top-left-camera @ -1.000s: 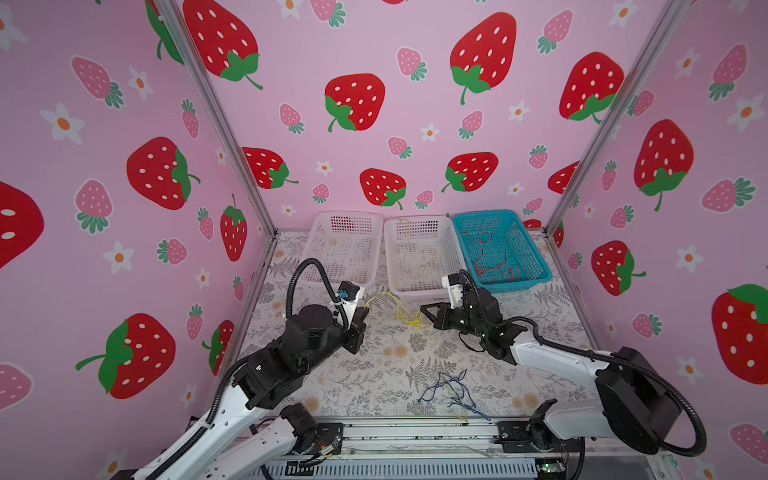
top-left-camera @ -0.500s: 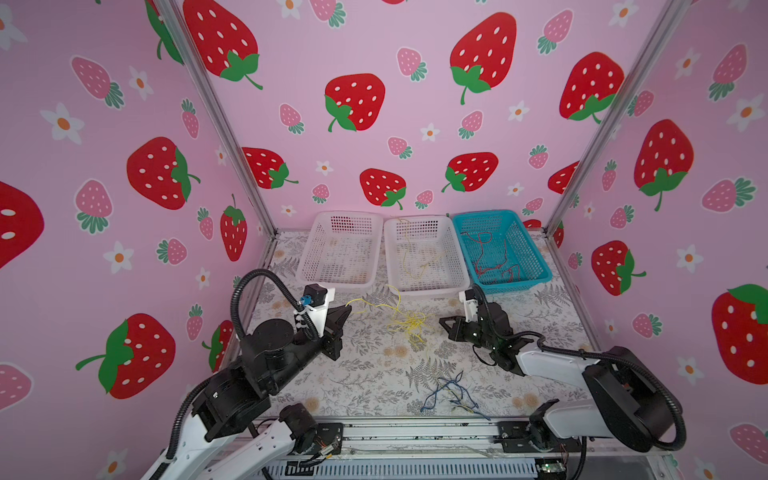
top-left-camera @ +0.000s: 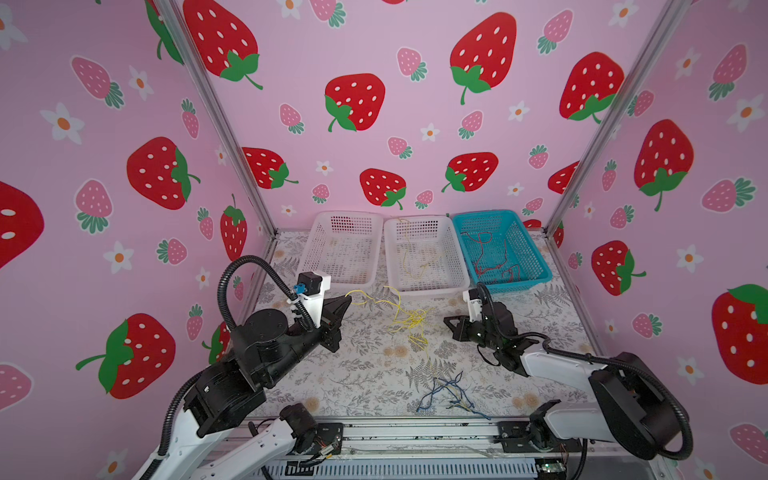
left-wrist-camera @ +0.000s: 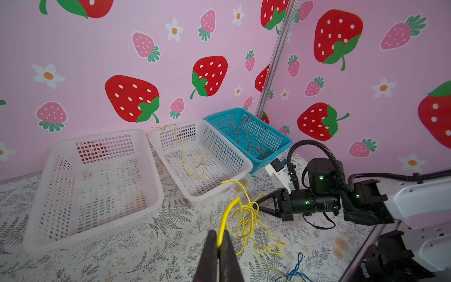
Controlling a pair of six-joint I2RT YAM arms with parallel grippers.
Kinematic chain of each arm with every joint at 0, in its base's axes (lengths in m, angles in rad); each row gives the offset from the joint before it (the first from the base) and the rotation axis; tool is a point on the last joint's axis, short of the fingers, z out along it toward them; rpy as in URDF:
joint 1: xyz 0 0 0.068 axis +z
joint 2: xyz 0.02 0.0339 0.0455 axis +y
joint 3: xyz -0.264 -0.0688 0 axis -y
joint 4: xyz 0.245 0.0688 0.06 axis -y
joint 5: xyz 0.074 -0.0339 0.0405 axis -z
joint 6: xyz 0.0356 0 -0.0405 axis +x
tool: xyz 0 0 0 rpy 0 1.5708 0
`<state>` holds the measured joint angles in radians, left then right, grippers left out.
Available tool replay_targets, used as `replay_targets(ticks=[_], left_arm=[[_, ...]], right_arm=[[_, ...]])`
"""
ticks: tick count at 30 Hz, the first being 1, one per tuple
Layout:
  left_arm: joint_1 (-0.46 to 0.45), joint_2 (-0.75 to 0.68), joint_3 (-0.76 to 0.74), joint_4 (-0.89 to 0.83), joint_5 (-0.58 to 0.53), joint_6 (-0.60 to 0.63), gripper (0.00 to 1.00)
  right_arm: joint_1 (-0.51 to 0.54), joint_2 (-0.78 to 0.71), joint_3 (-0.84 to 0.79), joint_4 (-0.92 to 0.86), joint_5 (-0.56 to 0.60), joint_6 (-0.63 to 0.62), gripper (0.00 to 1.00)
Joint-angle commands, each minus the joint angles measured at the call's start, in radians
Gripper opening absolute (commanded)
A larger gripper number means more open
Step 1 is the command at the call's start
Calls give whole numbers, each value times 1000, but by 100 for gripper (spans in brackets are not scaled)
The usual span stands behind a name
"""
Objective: Untangle the cables
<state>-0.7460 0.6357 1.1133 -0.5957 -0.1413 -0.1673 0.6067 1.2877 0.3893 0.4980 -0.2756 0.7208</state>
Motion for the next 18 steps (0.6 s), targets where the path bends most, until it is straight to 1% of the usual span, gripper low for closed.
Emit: replay_targets(ticks=[1, 3, 6, 8, 11, 13, 18], left_arm=[[7, -6, 41, 112, -38, -24, 0], [7, 13, -19, 134, -7, -52, 0], [6, 55, -100, 188, 46, -98, 0], [7, 89, -139, 222, 90, -124, 0], [7, 136, -177, 273, 148, -152, 0], [7, 163, -195, 303, 183, -163, 0], [7, 202, -222, 317, 209, -175, 0]], right_arm=[[-23, -72, -16, -87, -29, -29, 0], [-8, -126, 36, -120, -98, -68, 0], [14, -190, 120, -189, -113, -105, 0], [16, -209, 160, -200, -131, -94, 0], [27, -208, 218, -198, -135, -71, 0], [34, -200, 252, -207, -101, -56, 0], [53, -170, 322, -169, -125, -35, 0]])
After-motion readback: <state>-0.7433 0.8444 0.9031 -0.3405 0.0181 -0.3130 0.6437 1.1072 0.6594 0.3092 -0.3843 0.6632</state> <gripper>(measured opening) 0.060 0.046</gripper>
